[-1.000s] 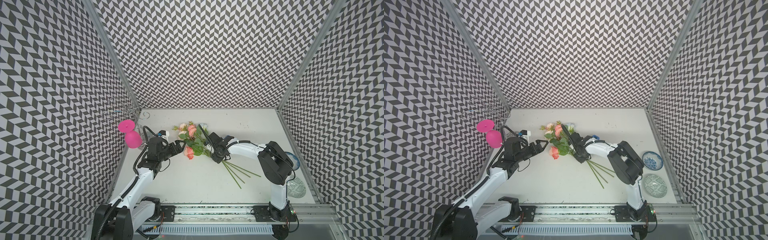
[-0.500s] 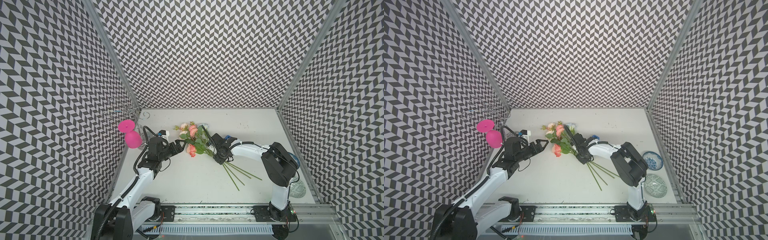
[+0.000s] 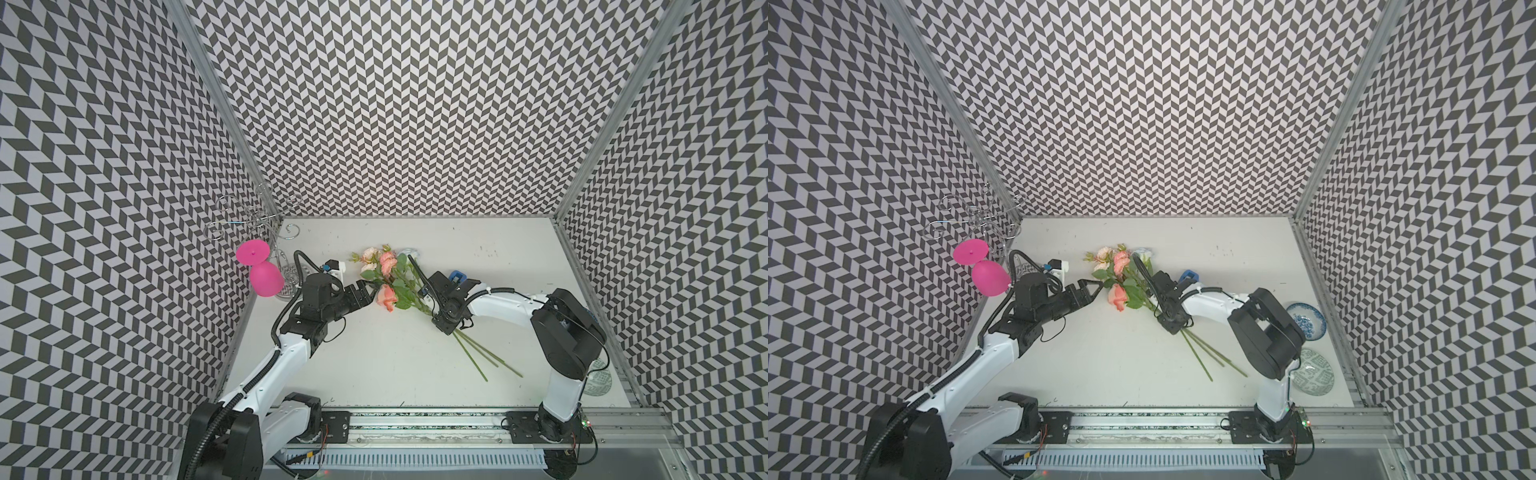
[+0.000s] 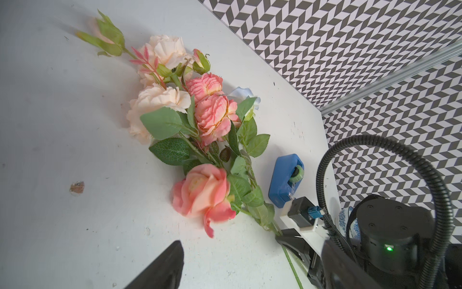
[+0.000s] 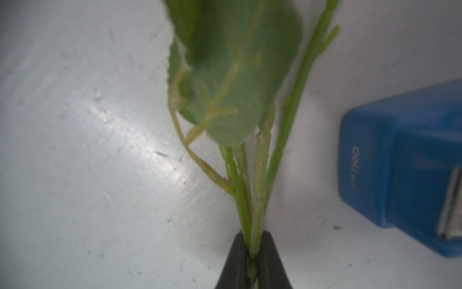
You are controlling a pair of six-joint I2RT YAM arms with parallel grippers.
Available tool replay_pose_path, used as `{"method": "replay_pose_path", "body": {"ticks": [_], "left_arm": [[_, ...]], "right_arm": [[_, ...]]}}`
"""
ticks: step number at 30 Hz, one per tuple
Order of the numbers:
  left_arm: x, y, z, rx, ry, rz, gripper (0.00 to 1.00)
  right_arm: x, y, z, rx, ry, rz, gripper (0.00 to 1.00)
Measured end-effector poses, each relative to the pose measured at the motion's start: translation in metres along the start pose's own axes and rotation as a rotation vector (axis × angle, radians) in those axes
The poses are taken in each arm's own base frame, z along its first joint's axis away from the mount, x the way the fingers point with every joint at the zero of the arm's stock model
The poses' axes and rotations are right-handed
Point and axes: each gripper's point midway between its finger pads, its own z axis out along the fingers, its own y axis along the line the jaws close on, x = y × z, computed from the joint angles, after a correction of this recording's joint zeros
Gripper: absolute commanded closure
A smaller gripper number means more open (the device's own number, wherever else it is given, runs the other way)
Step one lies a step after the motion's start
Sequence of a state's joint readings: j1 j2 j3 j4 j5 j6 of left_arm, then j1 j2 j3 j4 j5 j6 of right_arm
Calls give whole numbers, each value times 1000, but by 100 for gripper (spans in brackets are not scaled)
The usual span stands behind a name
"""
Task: Wrap bouquets with tape
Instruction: Gather the flowers at the center of the board.
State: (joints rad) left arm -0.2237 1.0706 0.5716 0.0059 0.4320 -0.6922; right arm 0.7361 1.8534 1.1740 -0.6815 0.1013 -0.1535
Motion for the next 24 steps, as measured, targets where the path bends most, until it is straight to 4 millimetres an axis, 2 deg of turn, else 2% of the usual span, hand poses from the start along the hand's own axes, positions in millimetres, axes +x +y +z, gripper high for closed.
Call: {"method": "replay_pose_path", "body": {"ticks": [3,15,19,24], "left_arm": [[-1,-2,0,3,-1,2,13],[-1,-2,0,-2,-5,4,13],[1,-5,2,6,3,10,12],[-8,-17,4,28,-3,28,7]], "right_arm": [[-2,1,0,-6,4,-12,97],[-13,8,2,-31,-4,-62,97],[-13,8,2,-39,-6,-63,85],[-18,9,2,-52,-28,-69,72]]}}
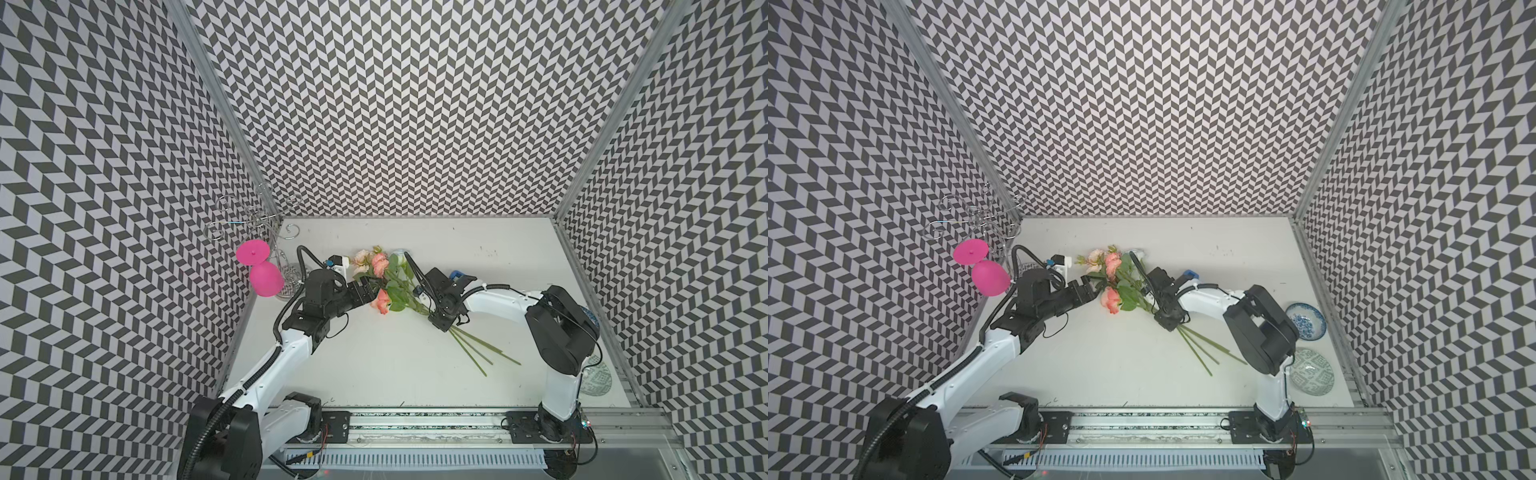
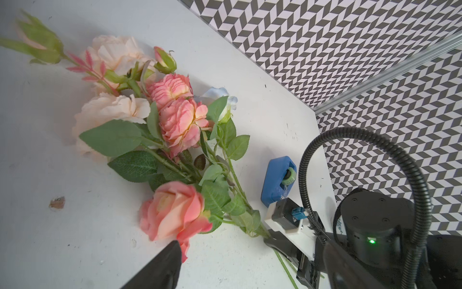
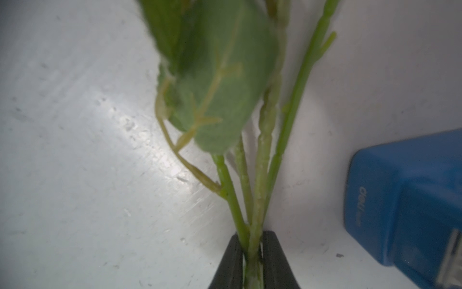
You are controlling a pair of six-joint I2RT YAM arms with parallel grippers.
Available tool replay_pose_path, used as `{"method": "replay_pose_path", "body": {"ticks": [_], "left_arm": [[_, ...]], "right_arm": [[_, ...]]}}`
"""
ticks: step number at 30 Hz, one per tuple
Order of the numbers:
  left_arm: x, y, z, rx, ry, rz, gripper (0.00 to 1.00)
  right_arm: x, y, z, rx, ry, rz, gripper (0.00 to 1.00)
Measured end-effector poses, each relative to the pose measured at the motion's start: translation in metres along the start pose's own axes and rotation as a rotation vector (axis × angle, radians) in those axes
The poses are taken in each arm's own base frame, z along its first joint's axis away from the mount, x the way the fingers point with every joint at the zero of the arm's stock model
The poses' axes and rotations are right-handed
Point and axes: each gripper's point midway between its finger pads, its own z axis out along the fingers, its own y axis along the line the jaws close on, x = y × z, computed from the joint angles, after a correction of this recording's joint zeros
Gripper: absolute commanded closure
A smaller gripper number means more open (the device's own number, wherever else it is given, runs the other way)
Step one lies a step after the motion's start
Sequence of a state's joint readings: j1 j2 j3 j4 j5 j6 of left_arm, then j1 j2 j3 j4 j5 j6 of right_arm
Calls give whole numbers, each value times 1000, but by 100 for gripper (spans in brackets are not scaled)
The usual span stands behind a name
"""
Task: Wrap bouquets with tape
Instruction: Gather the flowers at the center of the board, then pull the tape from the tape cutter.
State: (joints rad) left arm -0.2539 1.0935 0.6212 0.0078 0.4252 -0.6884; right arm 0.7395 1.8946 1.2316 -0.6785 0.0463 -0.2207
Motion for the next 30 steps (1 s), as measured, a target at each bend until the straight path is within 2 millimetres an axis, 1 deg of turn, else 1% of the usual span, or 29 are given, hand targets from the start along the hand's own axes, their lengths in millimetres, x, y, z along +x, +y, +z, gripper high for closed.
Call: {"method": "replay_pose_path", "body": {"ticks": [2,3,6,7,8,10,12,13,15,17,19,22,24,27,29,30], "left_arm": [[-4,-5,1,11,-2,8,3],[-5,-7,1,18,-2,12,1],[-7,-17,5,44,12,33,1],[-7,-21,7,56,21,41,1],[-7,-27,9,71,31,52,1],[-5,-39,14,113,55,80,3],[-2,-53,20,159,82,105,5],[1,-59,23,177,99,116,5],[8,-73,32,221,138,143,12],[17,-88,44,264,186,169,18],[28,-103,58,305,233,193,23],[47,-123,79,359,308,236,27],[53,-135,96,386,351,278,29],[54,-143,122,406,386,335,33],[56,-141,136,412,411,368,40],[57,-140,143,413,426,383,42]], "right_arm": [[-4,0,0,-5,-16,4,66],[-6,0,-1,-5,-26,9,60],[-11,-5,-9,2,-72,42,50],[-12,-7,-15,2,-91,62,49],[-17,-10,-25,-2,-128,85,48],[-25,-23,-47,-4,-216,156,47],[-30,-47,-77,-1,-345,275,46],[-28,-58,-88,4,-398,332,46],[-18,-79,-109,15,-503,460,46],[-8,-90,-116,23,-561,552,47],[0,-92,-111,18,-574,608,48],[10,-96,-95,-17,-552,700,49],[15,-106,-85,-51,-539,770,50],[19,-119,-73,-94,-534,851,50],[18,-117,-67,-130,-535,873,51],[17,-114,-64,-152,-536,879,52]]}}
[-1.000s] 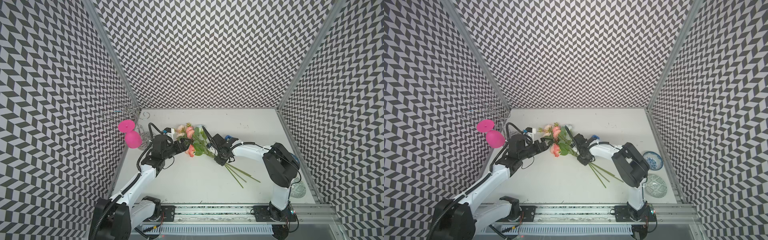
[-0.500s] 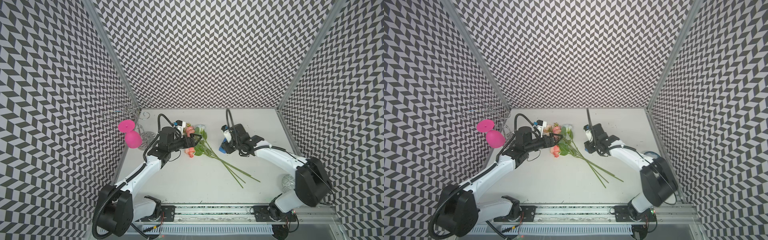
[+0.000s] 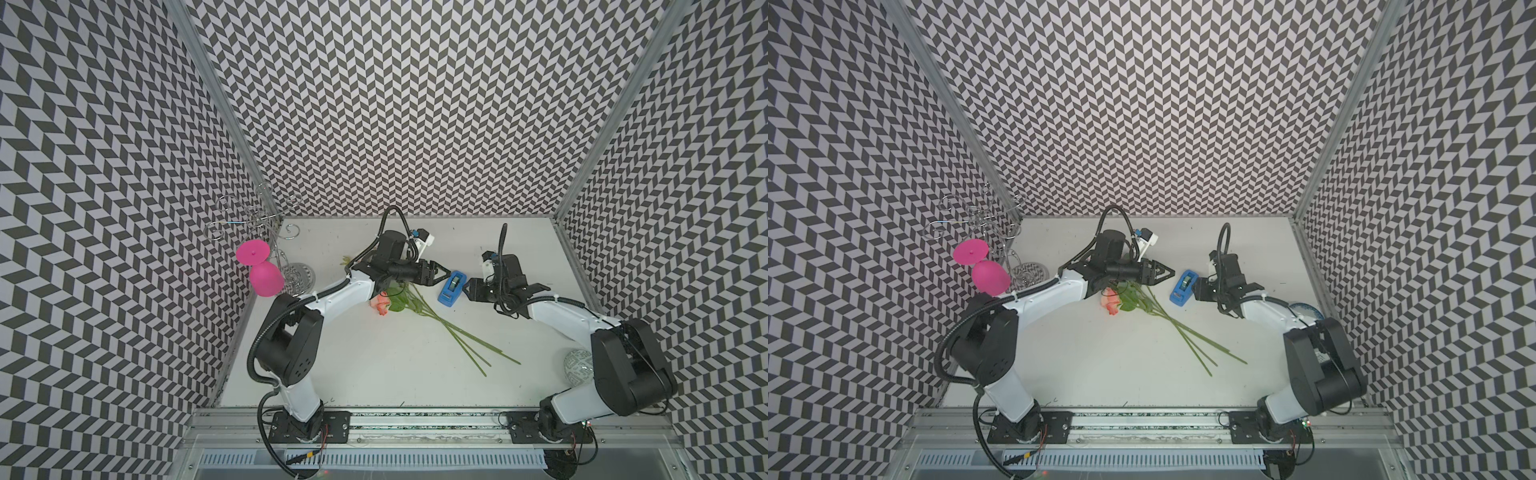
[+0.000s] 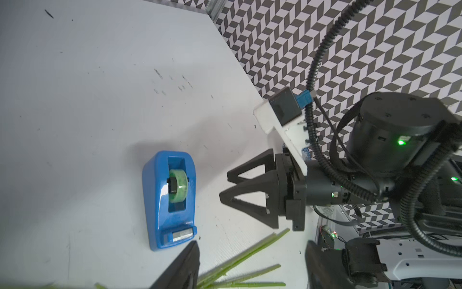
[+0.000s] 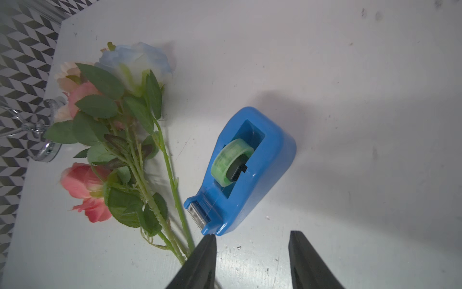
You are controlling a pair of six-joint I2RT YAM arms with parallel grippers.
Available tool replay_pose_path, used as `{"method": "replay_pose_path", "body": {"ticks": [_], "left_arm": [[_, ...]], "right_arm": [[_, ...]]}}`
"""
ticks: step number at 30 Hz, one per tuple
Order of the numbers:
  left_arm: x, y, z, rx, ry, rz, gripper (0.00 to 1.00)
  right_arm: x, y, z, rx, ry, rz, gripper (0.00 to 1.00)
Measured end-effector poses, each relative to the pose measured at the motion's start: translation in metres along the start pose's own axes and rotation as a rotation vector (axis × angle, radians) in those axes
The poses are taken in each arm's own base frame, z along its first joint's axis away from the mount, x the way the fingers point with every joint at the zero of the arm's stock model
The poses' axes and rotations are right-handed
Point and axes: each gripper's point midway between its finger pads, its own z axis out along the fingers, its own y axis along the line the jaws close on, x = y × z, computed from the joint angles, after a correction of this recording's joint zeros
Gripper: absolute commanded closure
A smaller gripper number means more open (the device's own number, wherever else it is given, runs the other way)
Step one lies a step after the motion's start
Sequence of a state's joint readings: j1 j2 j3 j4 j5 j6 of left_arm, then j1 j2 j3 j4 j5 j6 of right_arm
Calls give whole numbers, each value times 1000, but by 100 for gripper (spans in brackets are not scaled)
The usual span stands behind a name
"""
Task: Wrap bouquets with tape
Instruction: Pull the tape from the tape cutter.
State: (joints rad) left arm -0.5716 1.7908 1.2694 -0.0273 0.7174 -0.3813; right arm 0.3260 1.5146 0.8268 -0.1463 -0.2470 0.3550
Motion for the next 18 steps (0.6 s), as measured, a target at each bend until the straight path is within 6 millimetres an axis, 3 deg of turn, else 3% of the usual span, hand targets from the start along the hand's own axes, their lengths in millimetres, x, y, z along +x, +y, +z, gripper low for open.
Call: {"method": "replay_pose_path", "body": {"ticks": [6,11,18], "left_arm": [[8,31,35,-24,106,52,49],[24,49,54,-29,175,60,54],[40,61,70,-32,229,53,59]], "right_arm": [[13,6,8,-66,15,52,57],[28,-3,20,-53,49,71,60],[33,-5,28,-57,67,79,60]]}}
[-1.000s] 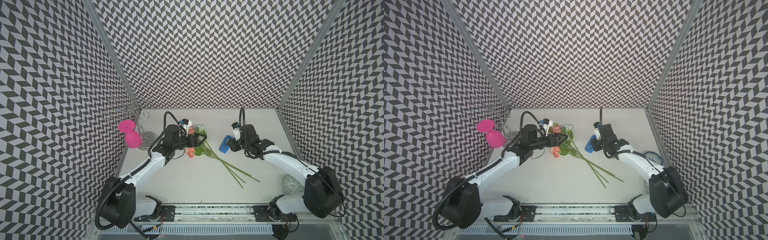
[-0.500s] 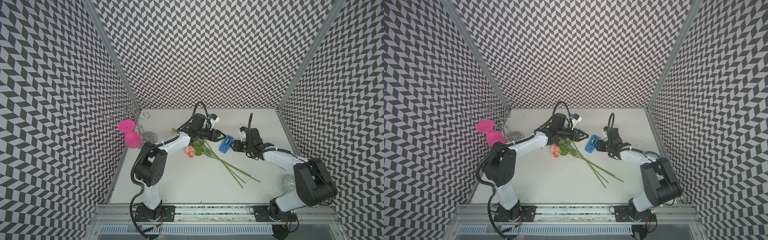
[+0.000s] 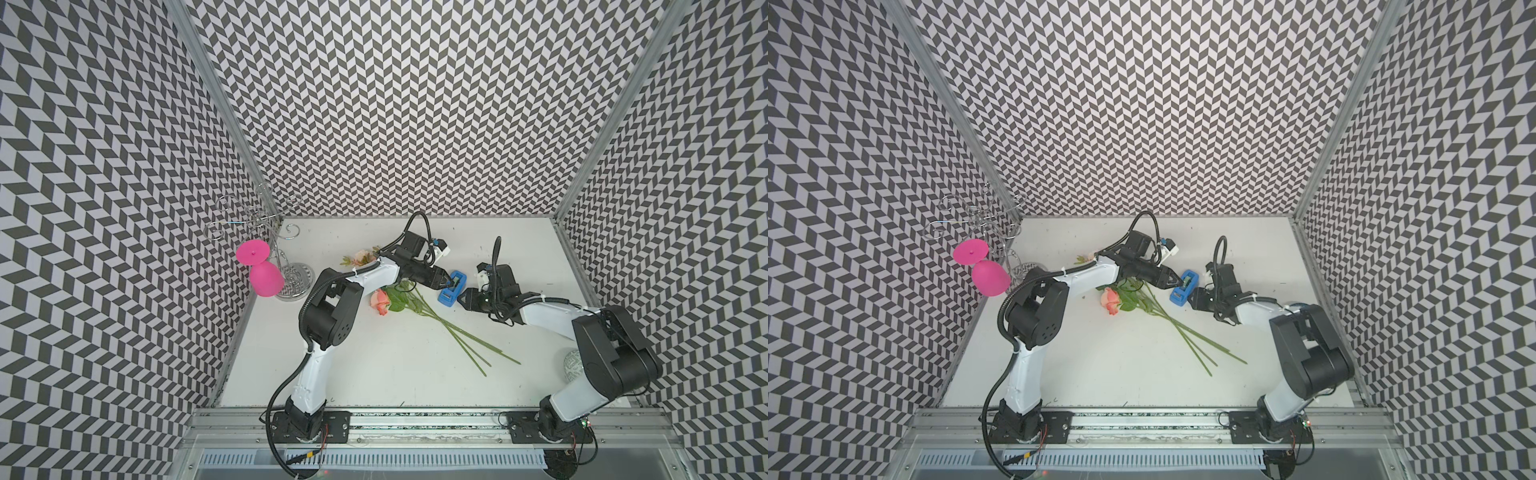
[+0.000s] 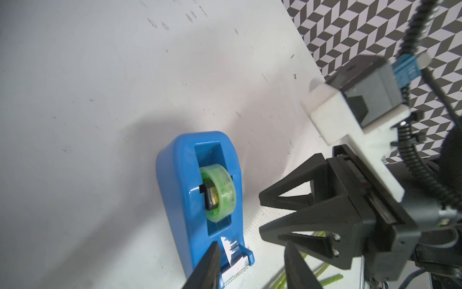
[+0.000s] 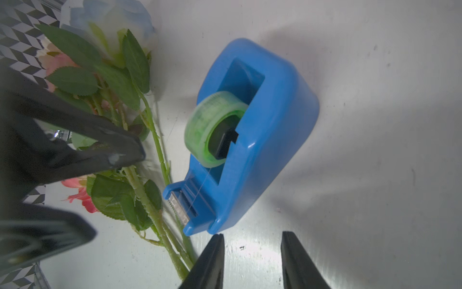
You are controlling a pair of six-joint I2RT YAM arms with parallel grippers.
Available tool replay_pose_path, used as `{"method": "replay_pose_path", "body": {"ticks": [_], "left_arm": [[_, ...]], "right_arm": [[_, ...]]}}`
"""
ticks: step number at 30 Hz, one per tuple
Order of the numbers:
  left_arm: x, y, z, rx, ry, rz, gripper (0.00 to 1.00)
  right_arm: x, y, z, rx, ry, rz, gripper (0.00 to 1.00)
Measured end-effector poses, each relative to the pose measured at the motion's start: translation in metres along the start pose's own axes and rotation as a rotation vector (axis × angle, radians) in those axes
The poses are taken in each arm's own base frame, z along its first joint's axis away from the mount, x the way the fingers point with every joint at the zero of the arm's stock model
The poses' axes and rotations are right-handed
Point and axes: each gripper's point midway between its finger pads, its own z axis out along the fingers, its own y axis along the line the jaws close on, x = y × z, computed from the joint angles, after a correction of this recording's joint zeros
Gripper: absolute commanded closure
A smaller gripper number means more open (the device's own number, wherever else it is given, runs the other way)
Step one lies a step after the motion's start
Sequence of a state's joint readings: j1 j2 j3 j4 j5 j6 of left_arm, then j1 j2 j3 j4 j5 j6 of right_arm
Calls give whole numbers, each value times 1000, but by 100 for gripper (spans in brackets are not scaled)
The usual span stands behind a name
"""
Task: Wrap bouquets with tape
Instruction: Pull the tape from the tape cutter.
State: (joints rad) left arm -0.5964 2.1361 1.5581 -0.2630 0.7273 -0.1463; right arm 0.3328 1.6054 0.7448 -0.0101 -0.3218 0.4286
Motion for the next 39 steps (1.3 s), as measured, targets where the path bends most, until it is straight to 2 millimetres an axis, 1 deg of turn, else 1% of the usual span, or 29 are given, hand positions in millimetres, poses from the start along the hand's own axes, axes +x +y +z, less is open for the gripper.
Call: {"method": "replay_pose_path", "body": {"ticks": [3,9,16,22,30,35,39], "left_arm": [[2,3,4,-5,8,1,61],[9,5,6,-15,30,0,64],[17,11,12,-15,59,-24,65],[20,16,18,-13,77,-33,67],[19,17,20,-11,90,-31,69],[22,18,22,-7,108,-44,70],[18,18,23,-7,114,-47,71]], "right_arm": [[0,1,2,-9,2,1,60],[1,5,6,-9,7,-4,61],[4,-1,14,15,23,11,65],[6,-4,18,24,33,21,66],[5,-2,17,20,29,21,64],[-1,2,13,8,8,15,64],[-3,4,12,3,4,14,64]]}}
